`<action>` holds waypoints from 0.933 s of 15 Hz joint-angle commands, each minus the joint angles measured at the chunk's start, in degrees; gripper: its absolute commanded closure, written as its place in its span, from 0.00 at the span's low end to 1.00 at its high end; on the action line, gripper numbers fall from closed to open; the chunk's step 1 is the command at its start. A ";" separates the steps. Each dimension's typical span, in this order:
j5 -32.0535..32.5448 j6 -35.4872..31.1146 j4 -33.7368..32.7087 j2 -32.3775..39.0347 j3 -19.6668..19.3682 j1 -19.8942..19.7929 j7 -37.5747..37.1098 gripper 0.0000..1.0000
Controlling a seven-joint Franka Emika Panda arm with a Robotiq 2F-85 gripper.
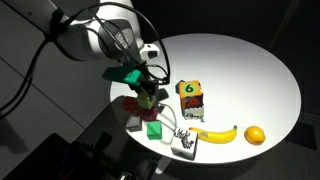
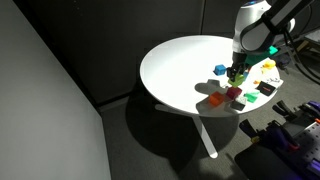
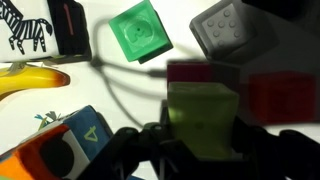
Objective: Put the yellow block on the pink block
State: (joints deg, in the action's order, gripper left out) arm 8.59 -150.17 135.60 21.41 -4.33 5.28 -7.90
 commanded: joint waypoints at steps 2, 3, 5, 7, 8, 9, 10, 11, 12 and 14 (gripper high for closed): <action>3.13 -3.65 2.54 -1.21 -1.41 0.59 -1.60 0.72; 3.56 -4.29 2.60 -0.97 -1.79 0.82 -2.09 0.72; 3.65 -5.41 2.73 -0.55 -1.87 0.79 -1.87 0.72; 4.01 -6.21 2.97 -0.37 -2.16 1.03 -2.12 0.72; 4.07 -6.55 3.08 -0.28 -2.23 1.09 -2.12 0.72; 4.07 -7.02 3.17 -0.06 -2.28 1.20 -2.06 0.72; 4.02 -7.34 3.25 0.08 -2.35 1.34 -1.99 0.72; 3.88 -7.57 3.22 0.33 -2.35 1.48 -1.95 0.72; 3.81 -7.75 3.15 0.60 -2.39 1.68 -1.96 0.72; 3.52 -7.99 2.89 1.19 -2.30 1.97 -1.98 0.72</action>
State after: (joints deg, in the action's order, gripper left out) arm 10.82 -156.76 138.11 22.39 -5.87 6.32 -8.27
